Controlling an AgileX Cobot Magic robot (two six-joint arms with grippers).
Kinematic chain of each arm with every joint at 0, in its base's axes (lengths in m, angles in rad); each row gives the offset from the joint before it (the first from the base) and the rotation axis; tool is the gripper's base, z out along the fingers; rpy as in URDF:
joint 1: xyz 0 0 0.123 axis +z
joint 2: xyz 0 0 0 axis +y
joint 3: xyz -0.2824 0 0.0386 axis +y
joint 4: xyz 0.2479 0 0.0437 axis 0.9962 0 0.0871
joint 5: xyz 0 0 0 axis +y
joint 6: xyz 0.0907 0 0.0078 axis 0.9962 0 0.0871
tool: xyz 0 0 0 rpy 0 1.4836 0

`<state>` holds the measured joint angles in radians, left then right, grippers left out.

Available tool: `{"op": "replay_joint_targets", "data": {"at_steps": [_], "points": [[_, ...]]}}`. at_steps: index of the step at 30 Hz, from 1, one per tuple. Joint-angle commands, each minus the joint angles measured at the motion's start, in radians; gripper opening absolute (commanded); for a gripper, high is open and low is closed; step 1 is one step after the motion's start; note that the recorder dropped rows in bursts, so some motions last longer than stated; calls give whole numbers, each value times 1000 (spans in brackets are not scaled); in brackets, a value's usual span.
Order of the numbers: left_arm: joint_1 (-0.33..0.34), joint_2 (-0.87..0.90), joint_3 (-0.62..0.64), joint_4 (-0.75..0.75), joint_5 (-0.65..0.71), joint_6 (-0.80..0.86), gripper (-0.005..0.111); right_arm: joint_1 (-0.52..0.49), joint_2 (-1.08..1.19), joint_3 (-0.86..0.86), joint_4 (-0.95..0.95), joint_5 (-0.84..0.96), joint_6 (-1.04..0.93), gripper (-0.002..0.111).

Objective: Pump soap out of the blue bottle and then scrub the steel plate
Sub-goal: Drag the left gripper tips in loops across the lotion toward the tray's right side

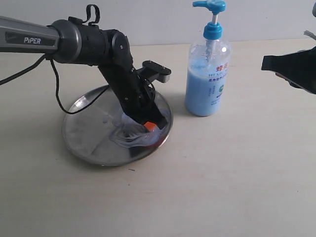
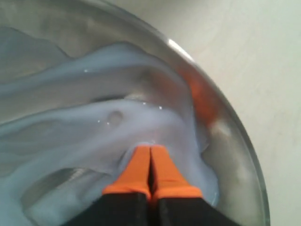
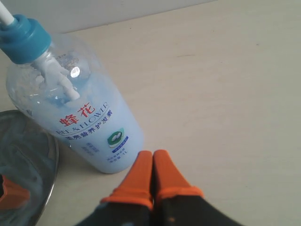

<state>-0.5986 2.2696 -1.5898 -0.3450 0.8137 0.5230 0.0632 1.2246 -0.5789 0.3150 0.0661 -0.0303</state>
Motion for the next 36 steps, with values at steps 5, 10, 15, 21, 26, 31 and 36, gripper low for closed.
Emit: {"op": "replay_joint_targets", "data": {"at_steps": [5,10,15,21,26,31,36], "points": [[0,88,-98,18,36,-9,0,-4,-2,4,0,-8,1,0],[6,148,-201,63,63,-34,0,-4,-2,4,0,-8,1,0],[66,152,-201,109,93,-59,0,-4,-2,4,0,-8,1,0],[172,152,-201,125,146,-59,0,-4,-2,4,0,-8,1,0],[182,152,-201,155,199,-63,0,-4,-2,4,0,-10,1,0],[180,149,-195,146,241,-63,0,-4,-2,4,0,-10,1,0],[179,107,-94,87,207,-39,0,-4,-2,4,0,-10,1,0]]}}
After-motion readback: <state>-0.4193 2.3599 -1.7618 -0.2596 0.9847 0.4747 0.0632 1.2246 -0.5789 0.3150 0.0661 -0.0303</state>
